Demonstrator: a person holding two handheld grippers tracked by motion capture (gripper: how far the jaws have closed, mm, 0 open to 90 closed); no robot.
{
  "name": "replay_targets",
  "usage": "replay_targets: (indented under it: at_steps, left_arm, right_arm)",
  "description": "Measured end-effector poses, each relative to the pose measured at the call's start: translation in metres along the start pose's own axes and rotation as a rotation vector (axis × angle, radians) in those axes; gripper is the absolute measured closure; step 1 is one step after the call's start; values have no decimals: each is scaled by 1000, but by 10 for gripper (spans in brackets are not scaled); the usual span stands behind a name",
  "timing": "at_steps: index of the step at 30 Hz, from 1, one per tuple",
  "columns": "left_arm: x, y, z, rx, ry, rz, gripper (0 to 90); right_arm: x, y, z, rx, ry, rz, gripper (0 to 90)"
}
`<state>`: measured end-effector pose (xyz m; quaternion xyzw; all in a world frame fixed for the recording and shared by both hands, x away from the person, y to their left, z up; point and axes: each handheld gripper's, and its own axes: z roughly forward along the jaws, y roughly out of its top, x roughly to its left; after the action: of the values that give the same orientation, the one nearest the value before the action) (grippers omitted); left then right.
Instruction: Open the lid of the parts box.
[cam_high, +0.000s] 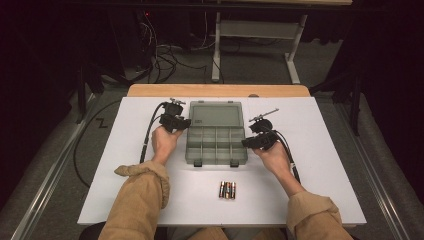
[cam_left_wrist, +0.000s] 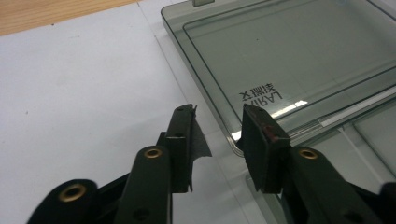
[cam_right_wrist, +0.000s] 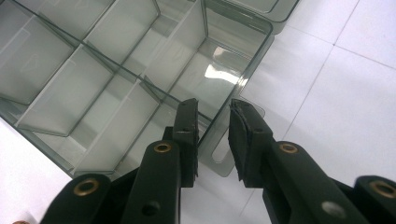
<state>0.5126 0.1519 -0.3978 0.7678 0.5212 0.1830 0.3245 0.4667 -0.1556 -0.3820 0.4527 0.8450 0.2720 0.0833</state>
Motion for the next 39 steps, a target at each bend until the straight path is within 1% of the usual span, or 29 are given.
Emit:
replay_targets:
  at_steps: [2,5,7,8,11,16,18,21,25,27,28,29,30,32,34,36,39]
  left_arm:
    - [0,0,-2,1,1,7,599]
    - [1,0,-5,4,0,12,579]
    - [2,0,-8,11,0,9,561]
    - [3,0,-10,18,1,18,556]
    - [4,-1,-13,40,8,31,536]
    - [5,-2,-22,62,8,41,513]
    - [5,-3,-26,68,-1,40,498]
    - [4,-5,-34,80,-6,51,486]
    - [4,-12,-44,61,-32,36,481]
    - [4,-15,-47,61,-35,40,481]
    - [4,-16,-49,67,-35,45,478]
    - [4,-18,-51,63,-38,47,478]
    - [3,-20,-54,53,-52,47,479]
    - [1,-22,-61,34,-70,60,488]
    - [-4,-24,-68,30,-77,82,492]
    - [-8,-27,-74,19,-85,96,490]
    - [-12,-30,-82,1,-96,100,482]
  right_arm:
    - [-1,0,0,1,5,-2,749]
    - [0,0,0,-1,0,-3,750]
    - [1,0,0,-1,-3,-4,749]
    - [0,0,0,1,-2,-4,749]
    - [0,0,0,-5,-2,-13,750]
    - [3,-1,0,-11,-22,-30,747]
    - [5,-2,0,-14,-28,-44,744]
    - [4,-2,-1,-16,-20,-53,744]
    - [4,-3,-2,-25,-13,-63,740]
    - [4,-4,-3,-38,-6,-68,732]
    - [5,-4,-5,-41,-5,-62,724]
    - [6,-4,-5,-48,-4,-68,719]
    - [6,-4,-7,-50,-3,-72,714]
    - [8,-4,-10,-59,-3,-84,706]
    - [8,-5,-14,-74,0,-94,697]
    - [8,-7,-17,-86,10,-88,686]
    - [9,-9,-21,-94,8,-94,674]
